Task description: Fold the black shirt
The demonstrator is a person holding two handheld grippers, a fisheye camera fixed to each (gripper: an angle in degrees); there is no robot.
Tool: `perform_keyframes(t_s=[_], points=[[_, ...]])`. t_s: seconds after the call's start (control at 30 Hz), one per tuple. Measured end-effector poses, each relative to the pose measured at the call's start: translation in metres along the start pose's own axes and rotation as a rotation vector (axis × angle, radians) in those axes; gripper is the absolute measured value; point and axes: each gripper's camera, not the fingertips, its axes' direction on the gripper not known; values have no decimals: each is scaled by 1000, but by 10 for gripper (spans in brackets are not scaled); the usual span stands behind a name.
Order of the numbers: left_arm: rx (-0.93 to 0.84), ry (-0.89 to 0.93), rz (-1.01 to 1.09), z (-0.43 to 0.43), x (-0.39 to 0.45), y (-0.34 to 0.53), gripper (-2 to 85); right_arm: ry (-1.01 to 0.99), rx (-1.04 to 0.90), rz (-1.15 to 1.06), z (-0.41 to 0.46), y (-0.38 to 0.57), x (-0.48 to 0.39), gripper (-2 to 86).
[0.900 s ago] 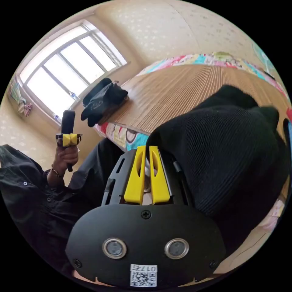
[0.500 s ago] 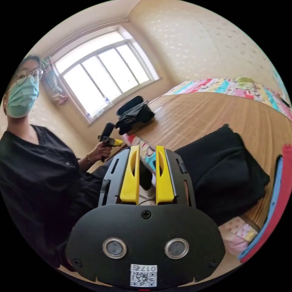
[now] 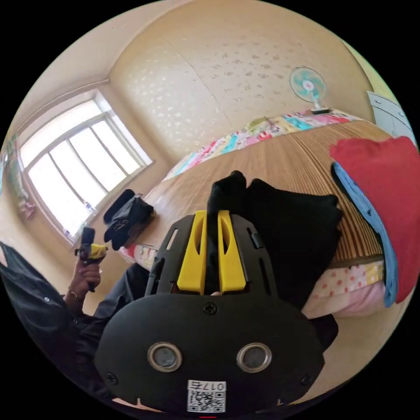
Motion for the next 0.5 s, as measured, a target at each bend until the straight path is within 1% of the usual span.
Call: perform_keyframes(t_s=[0.1, 0.13, 0.2, 0.27, 0.33, 0.4, 0.5], points=[[30, 63, -74, 1, -13, -10, 91, -124, -23, -144, -5, 5, -54, 31], [23, 62, -89, 3, -15, -14, 101, -135, -38, -166, -5, 7, -62, 30], [6, 58, -136, 10, -22, -27, 147, -186, -77, -196, -4, 17, -79, 28], [4, 38, -161, 13, -24, -36, 167, -245, -114, -220, -5, 25, -83, 26], [-14, 22, -166, 17, -26, -45, 174, -305, -170, -266, -9, 29, -87, 26], [-59, -5, -174, 24, -28, -56, 182, -304, -203, -352, -23, 31, -100, 25], [-128, -8, -173, 34, -28, -64, 183, -309, -245, -405, -33, 32, -112, 23]])
